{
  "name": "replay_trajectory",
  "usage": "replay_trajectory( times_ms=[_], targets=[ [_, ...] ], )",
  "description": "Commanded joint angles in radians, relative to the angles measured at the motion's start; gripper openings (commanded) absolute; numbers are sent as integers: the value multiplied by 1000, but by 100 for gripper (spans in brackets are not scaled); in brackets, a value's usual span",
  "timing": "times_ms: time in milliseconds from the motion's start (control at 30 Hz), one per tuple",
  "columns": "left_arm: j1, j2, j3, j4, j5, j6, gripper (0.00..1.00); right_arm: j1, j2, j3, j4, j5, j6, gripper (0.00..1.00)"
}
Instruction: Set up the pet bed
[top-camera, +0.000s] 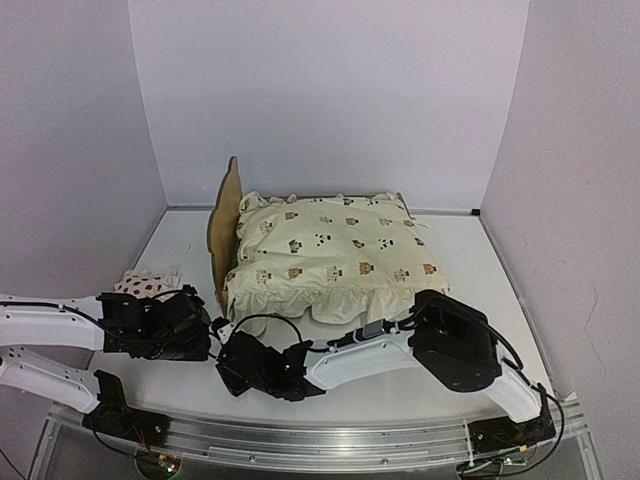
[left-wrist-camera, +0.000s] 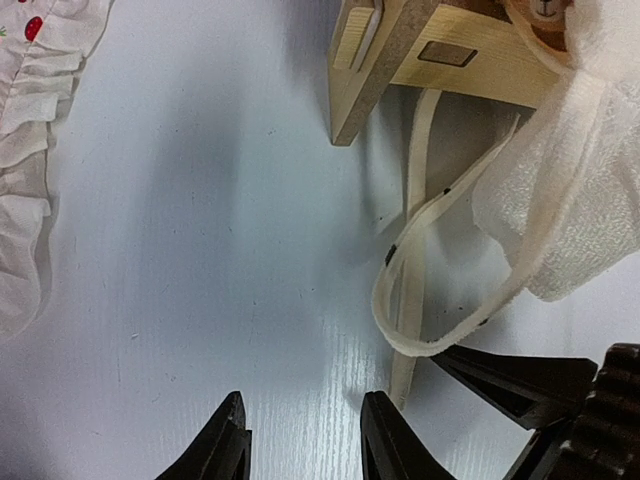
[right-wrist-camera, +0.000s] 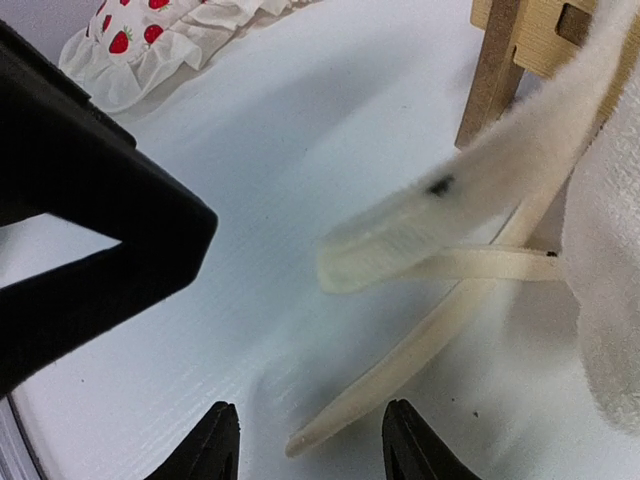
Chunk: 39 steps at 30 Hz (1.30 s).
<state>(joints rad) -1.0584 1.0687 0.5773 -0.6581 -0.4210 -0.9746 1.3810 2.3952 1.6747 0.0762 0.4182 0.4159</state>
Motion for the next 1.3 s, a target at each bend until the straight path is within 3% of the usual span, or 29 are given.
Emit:
replay_trajectory(
  times_ms=[0, 333, 833, 1267],
  targets=[
    [-2, -65, 8, 24, 16, -6, 39, 25, 58, 61, -56, 71, -3, 50],
    [-2, -85, -2, 27, 21, -4, 39, 79, 96, 70, -169, 247, -43, 38],
    [-2, -69, 2, 58, 10, 11, 36, 78, 84, 9, -101, 255, -93, 0],
    [0, -36, 13, 95, -22, 34, 34, 28, -131, -181, -9, 181, -139, 0]
  ],
)
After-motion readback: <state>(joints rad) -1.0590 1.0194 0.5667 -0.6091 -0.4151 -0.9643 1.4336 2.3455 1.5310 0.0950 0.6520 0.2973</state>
